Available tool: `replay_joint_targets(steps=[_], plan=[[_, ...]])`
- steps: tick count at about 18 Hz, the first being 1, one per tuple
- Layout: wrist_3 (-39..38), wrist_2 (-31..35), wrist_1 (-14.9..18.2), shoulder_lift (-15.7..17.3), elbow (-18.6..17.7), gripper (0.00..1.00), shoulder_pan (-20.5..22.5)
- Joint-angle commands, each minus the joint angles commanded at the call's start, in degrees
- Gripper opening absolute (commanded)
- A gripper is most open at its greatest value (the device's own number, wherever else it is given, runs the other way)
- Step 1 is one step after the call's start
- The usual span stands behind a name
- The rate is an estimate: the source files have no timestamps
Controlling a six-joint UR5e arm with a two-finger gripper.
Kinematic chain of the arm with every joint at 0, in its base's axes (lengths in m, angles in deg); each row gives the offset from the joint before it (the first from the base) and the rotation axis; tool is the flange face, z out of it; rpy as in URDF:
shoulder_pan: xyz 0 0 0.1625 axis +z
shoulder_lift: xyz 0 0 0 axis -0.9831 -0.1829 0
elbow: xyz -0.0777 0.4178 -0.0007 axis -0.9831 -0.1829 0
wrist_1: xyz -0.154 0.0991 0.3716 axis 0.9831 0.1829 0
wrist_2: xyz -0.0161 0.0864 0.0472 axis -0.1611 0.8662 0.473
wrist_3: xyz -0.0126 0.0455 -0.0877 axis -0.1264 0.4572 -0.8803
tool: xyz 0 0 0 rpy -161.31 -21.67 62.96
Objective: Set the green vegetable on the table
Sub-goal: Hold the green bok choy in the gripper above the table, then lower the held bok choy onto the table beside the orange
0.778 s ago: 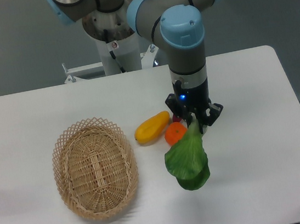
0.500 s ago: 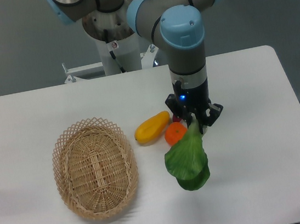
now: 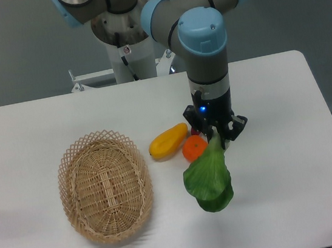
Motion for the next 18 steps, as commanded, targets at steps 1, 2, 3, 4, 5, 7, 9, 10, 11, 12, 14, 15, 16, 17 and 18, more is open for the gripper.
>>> replay_joint_targets(steps=[1,2,3,4,5,7,9,10,11,12,14,15,16,17,18], plan=[[-1.4,0.09,-1.14,-0.44,-0.09,0.32,-0.18],[-3.41,0.0,-2.37,-1.14,0.0,0.32,-0.7],[-5.44,0.26,-3.94,-2.02,0.26,0.32,-1.23],[-6.85,1.39,-5.0,-2.9,0.61,0.32,-1.76],[-7.38,2.71,-5.28,-3.6,1.05,0.32,-2.46],[-8.26,5.09,-5.37,-5.44,1.84,0.32,-3.52],[-10.19,6.32,-6.24,-7.99,2.81,0.32,-4.04],[-10.9,6.68,-7.2,-9.13,3.25,0.32,-4.13],[-11.17,6.68,-7.91,-10.19,3.25,0.32,-4.13],[-11.17,6.68,-8.61,-11.42,3.43,0.32,-4.13],[-10.99,6.68,-10.37,-14.49,4.48,0.32,-4.13],[-10.65,6.68,-10.9,-15.72,4.75,0.32,-3.96],[-10.47,6.77,-11.34,-16.52,4.75,0.32,-3.61],[-10.47,6.77,-11.6,-17.22,4.75,0.32,-3.26],[-10.21,6.77,-11.78,-17.75,4.66,0.32,-3.26]])
